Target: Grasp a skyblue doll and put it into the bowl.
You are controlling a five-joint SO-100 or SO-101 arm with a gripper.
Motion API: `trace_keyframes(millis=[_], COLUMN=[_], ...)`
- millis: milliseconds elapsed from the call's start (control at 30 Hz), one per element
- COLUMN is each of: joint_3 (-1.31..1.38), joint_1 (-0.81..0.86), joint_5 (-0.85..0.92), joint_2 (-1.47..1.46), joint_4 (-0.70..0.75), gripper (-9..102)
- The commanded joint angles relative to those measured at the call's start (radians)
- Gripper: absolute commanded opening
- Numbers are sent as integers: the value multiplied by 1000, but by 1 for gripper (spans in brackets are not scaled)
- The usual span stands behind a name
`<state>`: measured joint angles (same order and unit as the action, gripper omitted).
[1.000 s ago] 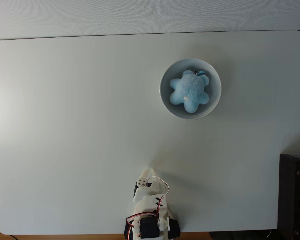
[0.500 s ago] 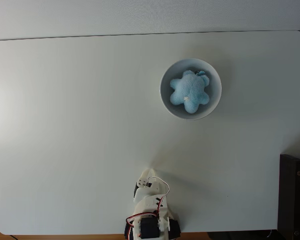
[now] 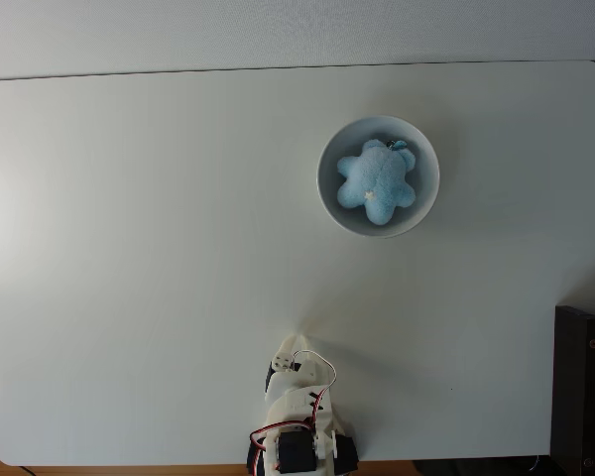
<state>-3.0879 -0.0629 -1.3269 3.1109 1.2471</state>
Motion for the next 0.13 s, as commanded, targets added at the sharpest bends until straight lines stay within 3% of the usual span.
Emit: trace_keyframes(millis=[0, 100], joint_3=[-2, -2], joint_1=[2, 2], joint_5=[-2, -2], joint_2=[291, 291], joint_4=[12, 12], gripper=[0, 0])
